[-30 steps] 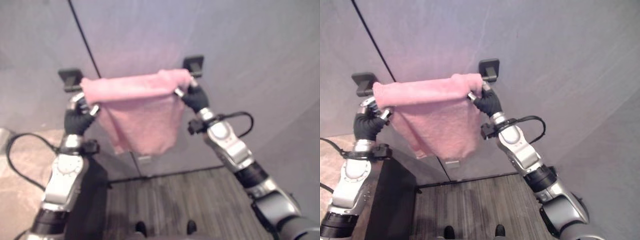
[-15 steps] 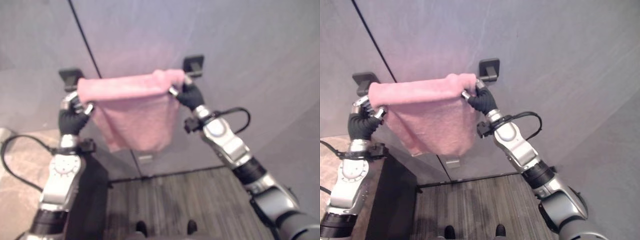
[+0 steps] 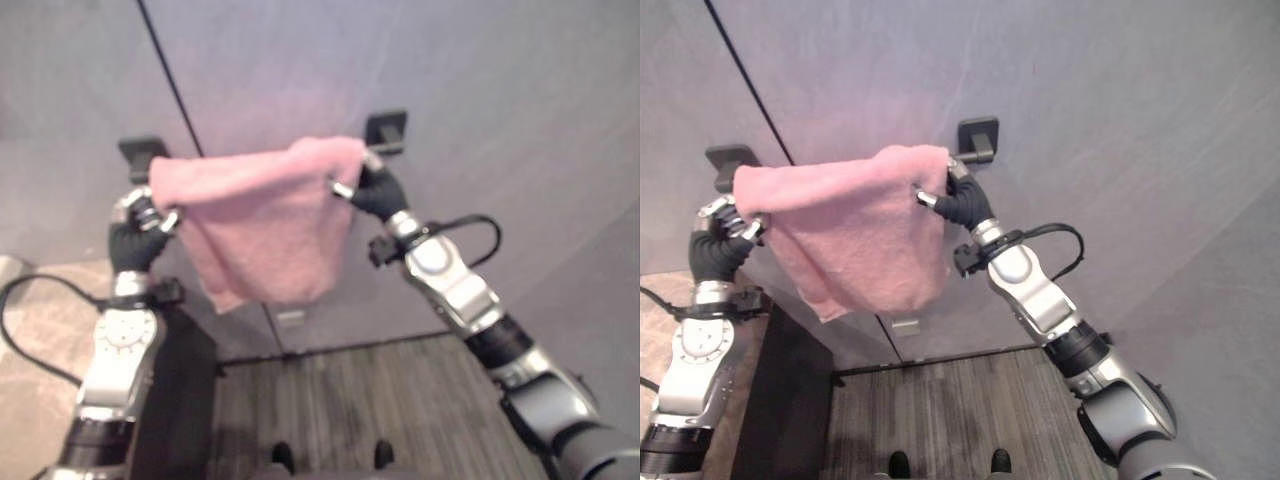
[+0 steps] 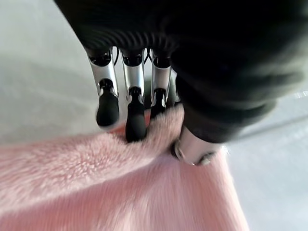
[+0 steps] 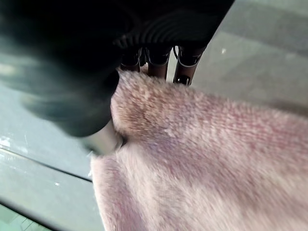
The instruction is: Put brush and paste in cup on sink, flatten towel.
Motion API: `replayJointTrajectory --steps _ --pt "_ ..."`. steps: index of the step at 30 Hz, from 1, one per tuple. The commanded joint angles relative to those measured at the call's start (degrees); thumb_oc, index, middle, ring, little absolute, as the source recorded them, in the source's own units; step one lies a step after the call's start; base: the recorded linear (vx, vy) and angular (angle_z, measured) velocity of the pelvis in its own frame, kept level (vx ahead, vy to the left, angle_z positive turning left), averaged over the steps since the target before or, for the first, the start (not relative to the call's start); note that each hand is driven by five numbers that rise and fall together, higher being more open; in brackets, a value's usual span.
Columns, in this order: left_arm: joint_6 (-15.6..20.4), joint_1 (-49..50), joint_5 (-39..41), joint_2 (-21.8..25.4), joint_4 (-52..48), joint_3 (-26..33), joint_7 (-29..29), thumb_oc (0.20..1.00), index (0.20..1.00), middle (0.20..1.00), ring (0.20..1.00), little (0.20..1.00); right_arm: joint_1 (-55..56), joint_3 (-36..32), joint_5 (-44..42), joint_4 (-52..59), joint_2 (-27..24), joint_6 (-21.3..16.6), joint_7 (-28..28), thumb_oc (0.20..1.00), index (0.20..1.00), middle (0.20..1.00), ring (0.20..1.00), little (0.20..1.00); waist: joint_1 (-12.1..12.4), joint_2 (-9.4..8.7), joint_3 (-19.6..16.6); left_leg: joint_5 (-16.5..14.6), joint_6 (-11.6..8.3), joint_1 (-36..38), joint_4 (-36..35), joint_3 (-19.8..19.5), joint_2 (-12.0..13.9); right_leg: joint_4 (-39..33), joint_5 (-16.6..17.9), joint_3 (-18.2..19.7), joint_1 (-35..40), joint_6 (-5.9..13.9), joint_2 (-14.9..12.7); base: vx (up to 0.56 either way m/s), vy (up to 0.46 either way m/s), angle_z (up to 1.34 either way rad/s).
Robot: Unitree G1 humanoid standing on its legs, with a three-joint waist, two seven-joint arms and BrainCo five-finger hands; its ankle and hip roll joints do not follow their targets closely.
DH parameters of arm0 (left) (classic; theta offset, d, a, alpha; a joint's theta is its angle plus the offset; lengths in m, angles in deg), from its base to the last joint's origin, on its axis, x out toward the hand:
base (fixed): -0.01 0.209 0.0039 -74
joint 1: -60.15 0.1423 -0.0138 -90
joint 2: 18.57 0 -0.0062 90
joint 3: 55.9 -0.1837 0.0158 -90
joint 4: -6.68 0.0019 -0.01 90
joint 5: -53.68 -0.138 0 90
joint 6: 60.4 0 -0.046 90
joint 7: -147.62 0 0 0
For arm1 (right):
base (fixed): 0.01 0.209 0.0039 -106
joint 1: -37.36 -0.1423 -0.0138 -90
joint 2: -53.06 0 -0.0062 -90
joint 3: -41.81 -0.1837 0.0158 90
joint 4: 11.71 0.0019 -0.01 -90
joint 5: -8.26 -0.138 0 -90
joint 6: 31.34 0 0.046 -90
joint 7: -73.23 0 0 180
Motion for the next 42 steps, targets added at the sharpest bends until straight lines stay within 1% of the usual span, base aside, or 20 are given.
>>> replayJointTrajectory --steps 1,5,9,14,17,19,20,22,23,24,25,26,28,29,34,35,36,42 --pt "1.8 -1.1 -2.4 6.2 0.5 2.0 0.7 1.0 1.0 1.0 1.0 1.0 -4.1 -5.4 0.9 -1.0 0.5 -1.7 1.7 1.0 1.0 1.0 1.0 1.0 1.1 -3.39 -2.1 -6.2 2.3 3.7 0.8 0.2 -1.8 0.3 2.7 -0.4 0.7 4.23 -6.1 0.0 0.0 0.0" --pt "1.5 -0.3 -3.0 6.7 0.4 2.2 -0.1 1.0 1.0 1.0 1.0 1.0 -3.6 -5.9 1.3 -1.1 0.2 -1.3 1.5 1.0 1.0 1.0 1.0 1.0 1.1 -3.17 -2.3 -6.2 2.25 3.8 0.8 0.2 -1.7 0.3 2.5 -0.4 0.9 4.15 -6.0 0.0 0.0 0.0" --pt "0.6 1.1 -3.7 8.5 1.0 1.4 -2.8 1.0 1.0 1.0 1.0 1.0 -2.5 -6.1 1.8 -1.9 0.0 -0.5 0.6 1.0 1.0 1.0 1.0 1.0 0.9 -2.53 -2.5 -6.2 2.11 3.9 0.8 0.2 -1.6 0.3 2.3 -0.4 1.2 3.98 -5.9 0.0 0.0 0.0" --pt "0.1 3.3 -3.4 8.6 1.8 2.5 -3.5 1.0 1.0 1.0 1.0 1.0 -0.9 -6.5 3.0 -2.4 -0.9 0.5 -0.2 1.0 1.0 1.0 1.0 1.0 0.9 -1.98 -2.8 -6.1 1.93 4.1 0.8 0.2 -1.4 0.3 2.1 -0.5 1.4 3.86 -5.7 0.0 -0.013 -0.01" --pt "-0.2 6.6 -3.0 6.9 2.2 4.4 -4.1 1.0 1.0 1.0 1.0 1.0 2.5 -9.3 5.0 -2.6 -3.3 1.1 -0.5 1.0 1.0 1.0 1.0 1.0 0.8 -1.68 -3.1 -5.9 1.72 4.1 0.8 0.1 -1.0 0.3 1.8 -0.8 1.7 3.65 -5.5 -0.02 -0.04 0.01" --pt "-0.3 7.3 -3.0 6.4 2.1 4.6 -4.5 1.0 1.0 1.0 1.0 1.0 3.4 -10.1 5.8 -2.5 -3.7 1.3 -0.5 1.0 1.0 1.0 1.0 1.0 0.8 -1.59 -3.2 -5.9 1.69 4.2 0.8 -0.1 -1.0 0.3 1.7 -0.8 1.8 3.59 -5.5 -0.01 -0.017 0.01" --pt "-0.4 8.8 -2.7 5.1 2.1 4.8 -4.9 1.0 1.0 1.0 1.0 1.0 5.3 -11.4 7.8 -3.1 -4.1 1.4 -0.7 1.0 1.0 1.0 1.0 1.0 0.8 -1.57 -3.2 -5.8 1.61 4.3 0.8 -0.2 -0.9 0.3 1.6 -1.0 2.0 3.51 -5.4 -0.03 -0.046 0.03" --pt "-0.3 9.9 -1.2 3.8 2.4 4.9 -5.5 1.0 1.0 1.0 1.0 1.0 6.0 -10.5 9.0 -3.1 -5.2 1.7 -2.7 1.0 1.0 1.0 1.0 1.0 0.9 -1.6 -3.4 -5.6 1.5 4.3 0.8 -0.4 -0.7 0.3 1.4 -1.1 2.2 3.35 -5.2 -0.02 -0.026 0.01" --pt "-0.2 9.9 -1.2 3.7 2.4 5.0 -5.5 1.0 1.0 1.0 1.0 1.0 6.0 -10.5 9.0 -3.2 -5.2 1.7 -2.7 1.0 1.0 1.0 1.0 1.0 0.8 -1.52 -3.4 -5.6 1.49 4.3 0.8 -0.4 -0.7 0.3 1.4 -1.1 2.2 3.34 -5.1 -0.03 -0.034 0.0" --pt "-0.3 10.0 -0.6 3.2 2.8 4.0 -6.3 1.0 1.0 1.0 1.0 1.0 6.1 -9.8 8.4 -3.4 -5.9 2.5 -4.0 1.0 1.0 1.0 1.0 1.0 0.9 -1.61 -3.6 -5.5 1.41 4.3 0.8 -0.6 -0.5 0.3 1.3 -1.1 2.3 3.26 -5.0 0.0 0.0 0.0" --pt "-0.3 9.9 -0.7 3.1 2.9 3.6 -6.4 1.0 1.0 1.0 1.0 1.0 6.0 -9.8 9.7 -4.2 -6.5 2.4 -4.2 1.0 1.0 1.0 1.0 1.0 0.9 -1.6 -3.6 -5.4 1.35 4.3 0.8 -0.7 -0.4 0.3 1.4 -1.2 2.3 3.21 -4.9 -0.04 -0.045 0.01" --pt "-0.3 10.1 -0.4 3.0 2.5 3.3 -7.3 1.0 1.0 1.0 1.0 1.0 6.3 -9.0 9.7 -4.2 -8.6 2.6 -5.6 1.0 1.0 1.0 1.0 1.0 0.9 -1.9 -3.6 -5.2 1.26 4.2 0.8 -0.8 -0.2 0.3 1.3 -1.3 2.3 3.15 -4.8 0.0 0.0 0.0" --pt "-0.5 10.6 -0.3 2.5 2.3 3.4 -7.4 1.0 1.0 1.0 1.0 1.0 6.9 -9.6 10.7 -3.9 -9.1 3.0 -5.5 1.0 1.0 1.0 1.0 1.0 0.9 -1.93 -3.7 -5.2 1.24 4.2 0.8 -0.8 -0.1 0.3 1.3 -1.4 2.4 3.13 -4.7 0.0 0.0 0.0" --pt "-0.7 10.9 -0.6 1.7 1.9 3.1 -8.0 1.0 1.0 1.0 1.0 1.0 8.2 -10.6 11.4 -3.7 -10.1 2.4 -5.7 1.0 1.0 1.0 1.0 1.0 0.8 -2.04 -3.7 -5.2 1.19 4.2 0.8 -1.0 -0.1 0.3 1.2 -1.5 2.5 3.08 -4.6 0.0 0.0 0.0" --pt "-1.1 11.9 -0.3 -0.5 1.6 1.4 -9.0 1.0 1.0 1.0 1.0 1.0 12.9 -13.5 11.2 -3.4 -9.0 2.1 -5.5 1.0 1.0 1.0 1.0 1.0 0.3 -2.16 -3.9 -5.2 1.2 4.5 0.8 -1.1 0.0 0.3 1.2 -1.7 2.7 3.06 -4.6 0.0 -0.009 0.03" --pt "-1.3 12.4 0.3 -1.7 1.6 0.5 -9.8 1.0 1.0 1.0 1.0 1.0 15.6 -14.7 11.5 -3.1 -8.7 2.0 -5.6 1.0 1.0 1.0 1.0 1.0 -0.1 -2.05 -3.9 -5.2 1.22 4.6 0.8 -1.0 0.1 0.3 1.1 -1.7 2.8 3.01 -4.6 0.0 0.0 0.0" --pt "-1.3 12.4 0.3 -1.7 1.7 0.4 -9.8 1.0 1.0 1.0 1.0 1.0 15.8 -14.8 11.6 -3.0 -8.7 2.1 -5.6 1.0 1.0 1.0 1.0 1.0 0.0 -2.04 -4.0 -5.2 1.21 4.6 0.8 -1.0 0.1 0.3 1.1 -1.7 2.8 3.01 -4.5 0.0 0.0 0.0" --pt "-2.8 14.5 0.3 -5.0 5.2 -3.4 -12.6 1.0 1.0 1.0 1.0 1.0 24.4 -18.6 12.5 -2.9 -6.9 2.0 -5.6 1.0 1.0 1.0 1.0 1.0 -1.4 -1.25 -3.9 -5.3 1.27 4.9 0.8 -0.9 0.2 0.3 0.7 -1.5 3.1 2.8 -4.4 0.0 0.0 0.0"
